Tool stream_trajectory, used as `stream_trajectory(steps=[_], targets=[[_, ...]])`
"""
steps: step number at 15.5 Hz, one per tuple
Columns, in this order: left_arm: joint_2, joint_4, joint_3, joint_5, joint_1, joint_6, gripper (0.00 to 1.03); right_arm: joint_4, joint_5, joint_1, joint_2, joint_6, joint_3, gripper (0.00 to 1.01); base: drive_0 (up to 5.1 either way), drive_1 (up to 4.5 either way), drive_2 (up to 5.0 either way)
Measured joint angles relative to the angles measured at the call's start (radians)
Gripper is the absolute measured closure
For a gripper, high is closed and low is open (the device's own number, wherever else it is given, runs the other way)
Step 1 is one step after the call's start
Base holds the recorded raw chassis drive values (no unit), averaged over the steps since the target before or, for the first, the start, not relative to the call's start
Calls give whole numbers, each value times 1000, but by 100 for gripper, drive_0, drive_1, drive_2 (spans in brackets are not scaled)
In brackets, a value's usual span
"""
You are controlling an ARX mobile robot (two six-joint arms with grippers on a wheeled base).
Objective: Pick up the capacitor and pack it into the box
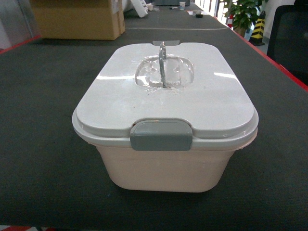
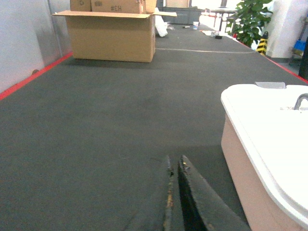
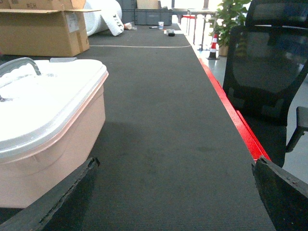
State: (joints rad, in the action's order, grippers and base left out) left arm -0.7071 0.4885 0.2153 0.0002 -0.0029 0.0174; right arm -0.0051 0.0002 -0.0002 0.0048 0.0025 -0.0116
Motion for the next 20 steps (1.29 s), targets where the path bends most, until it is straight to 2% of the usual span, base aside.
stream_trajectory(steps=[12,15,16,20], targets=[[144,-41,-107,0,0,-1,101,0,0,0,0,0,0,3,0,0,0],[362,-138,-202,-1,0,-1,101,0,0,0,0,0,0,3,0,0,0],[449,-229,-203,0,0,-1,101,0,0,0,0,0,0,3,0,0,0],[507,-288,-203,0,0,-1,101,0,0,0,0,0,0,3,0,0,0]])
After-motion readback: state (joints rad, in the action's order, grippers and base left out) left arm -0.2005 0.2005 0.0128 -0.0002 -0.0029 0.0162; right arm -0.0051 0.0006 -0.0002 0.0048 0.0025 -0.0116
